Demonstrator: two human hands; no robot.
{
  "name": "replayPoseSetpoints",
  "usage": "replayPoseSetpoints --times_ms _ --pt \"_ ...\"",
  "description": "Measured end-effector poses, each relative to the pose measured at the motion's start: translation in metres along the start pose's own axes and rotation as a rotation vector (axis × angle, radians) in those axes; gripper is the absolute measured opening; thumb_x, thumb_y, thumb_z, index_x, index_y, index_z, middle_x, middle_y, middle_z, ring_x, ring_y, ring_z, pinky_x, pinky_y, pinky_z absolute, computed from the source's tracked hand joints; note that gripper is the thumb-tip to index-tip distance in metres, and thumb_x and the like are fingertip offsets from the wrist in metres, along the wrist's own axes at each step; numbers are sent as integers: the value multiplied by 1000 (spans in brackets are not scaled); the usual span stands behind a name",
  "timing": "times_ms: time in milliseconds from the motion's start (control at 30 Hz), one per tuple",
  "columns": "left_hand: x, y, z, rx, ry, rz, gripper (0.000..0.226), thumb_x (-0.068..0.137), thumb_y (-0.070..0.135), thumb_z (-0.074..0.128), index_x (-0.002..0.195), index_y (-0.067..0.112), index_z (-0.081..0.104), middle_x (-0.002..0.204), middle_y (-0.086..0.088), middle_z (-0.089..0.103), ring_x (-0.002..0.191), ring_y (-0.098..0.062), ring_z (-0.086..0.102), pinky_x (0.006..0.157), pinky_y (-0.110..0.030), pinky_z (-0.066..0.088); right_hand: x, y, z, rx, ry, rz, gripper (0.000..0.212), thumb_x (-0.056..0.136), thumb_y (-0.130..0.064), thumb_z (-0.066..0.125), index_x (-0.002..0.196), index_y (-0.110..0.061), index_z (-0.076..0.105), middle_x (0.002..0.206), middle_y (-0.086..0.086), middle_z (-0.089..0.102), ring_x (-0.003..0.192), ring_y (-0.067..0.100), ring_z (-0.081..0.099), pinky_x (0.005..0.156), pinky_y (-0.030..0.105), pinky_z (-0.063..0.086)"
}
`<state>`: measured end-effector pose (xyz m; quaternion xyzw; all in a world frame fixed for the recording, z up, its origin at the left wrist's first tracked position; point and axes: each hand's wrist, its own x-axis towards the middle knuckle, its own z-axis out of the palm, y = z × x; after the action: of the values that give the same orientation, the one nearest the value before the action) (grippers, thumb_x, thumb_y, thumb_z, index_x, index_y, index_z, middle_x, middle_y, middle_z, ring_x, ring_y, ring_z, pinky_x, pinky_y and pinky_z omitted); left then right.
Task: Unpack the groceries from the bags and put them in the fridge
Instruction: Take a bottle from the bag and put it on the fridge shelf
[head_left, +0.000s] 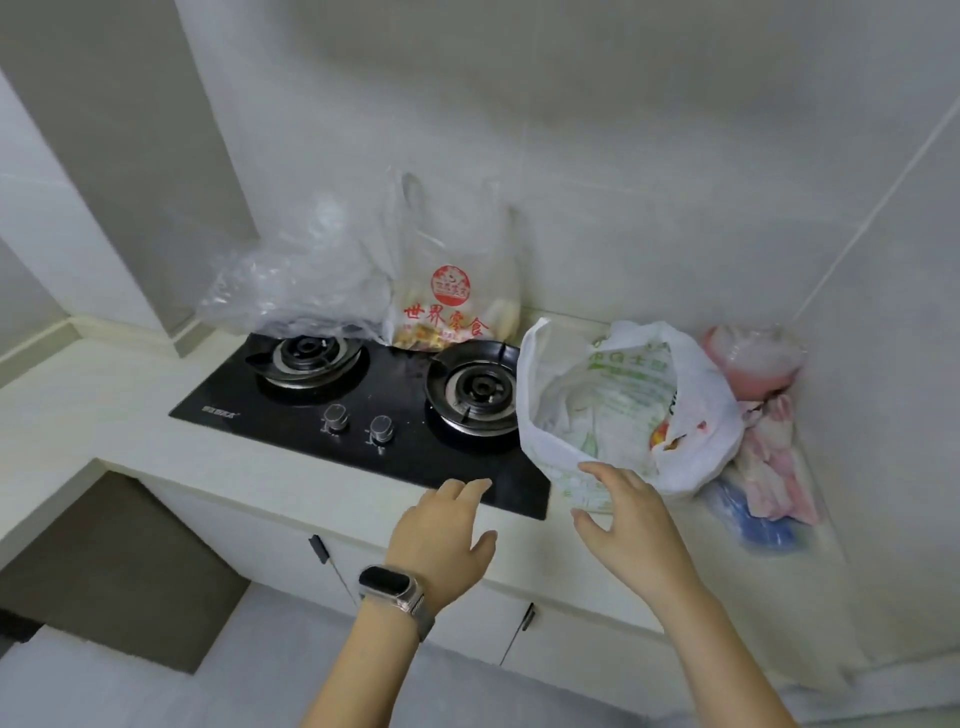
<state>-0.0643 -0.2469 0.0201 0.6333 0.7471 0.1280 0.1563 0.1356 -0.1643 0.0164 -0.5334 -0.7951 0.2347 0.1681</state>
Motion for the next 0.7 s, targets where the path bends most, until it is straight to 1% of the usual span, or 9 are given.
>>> replayPoseSetpoints --times_ms 100,233,367,467,533,600,700 --pt "27 6 14 -47 -28 6 57 94 42 44 147 31 25 138 9 44 120 -13 48 94 -29 46 23 19 -2 27 -6 46 49 85 -28 63 132 -29 49 127 -8 53 118 17 49 93 31 46" --pt "59 11 30 -87 -89 35 55 95 42 43 146 31 25 138 10 44 121 -12 48 95 -28 46 47 35 4 94 -5 128 45 87 -23 63 130 -23 51 121 -6 56 115 14 51 85 22 41" --pt "97 12 38 -111 -131 77 54 95 39 44 145 30 28 137 9 44 120 -14 48 92 -28 47 72 45 12 157 19 237 43 87 -20 63 128 -20 53 122 -2 59 109 15 55 85 24 44" --pt "123 10 43 -134 -178 130 52 94 38 45 143 30 32 134 9 48 117 -13 51 90 -30 49 86 50 14 191 56 300 44 88 -20 63 131 -22 52 123 -8 56 115 13 54 91 21 40" --pt "139 10 46 -198 -206 153 50 93 37 47 142 31 35 131 10 50 114 -11 54 89 -29 49 93 50 16 245 80 351 43 88 -19 63 130 -24 53 119 -13 56 114 11 54 91 19 39" --pt "152 11 48 -272 -219 159 47 92 36 50 138 33 41 127 12 53 108 -8 57 88 -27 49 99 52 19 320 103 412 40 88 -16 62 126 -25 55 117 -11 59 108 11 57 86 16 40" --pt "164 13 50 -331 -203 163 41 91 34 52 132 35 47 121 15 56 100 -4 59 87 -27 50 107 57 22 406 161 474 37 88 -11 61 122 -25 57 113 -8 61 100 10 59 74 4 39"
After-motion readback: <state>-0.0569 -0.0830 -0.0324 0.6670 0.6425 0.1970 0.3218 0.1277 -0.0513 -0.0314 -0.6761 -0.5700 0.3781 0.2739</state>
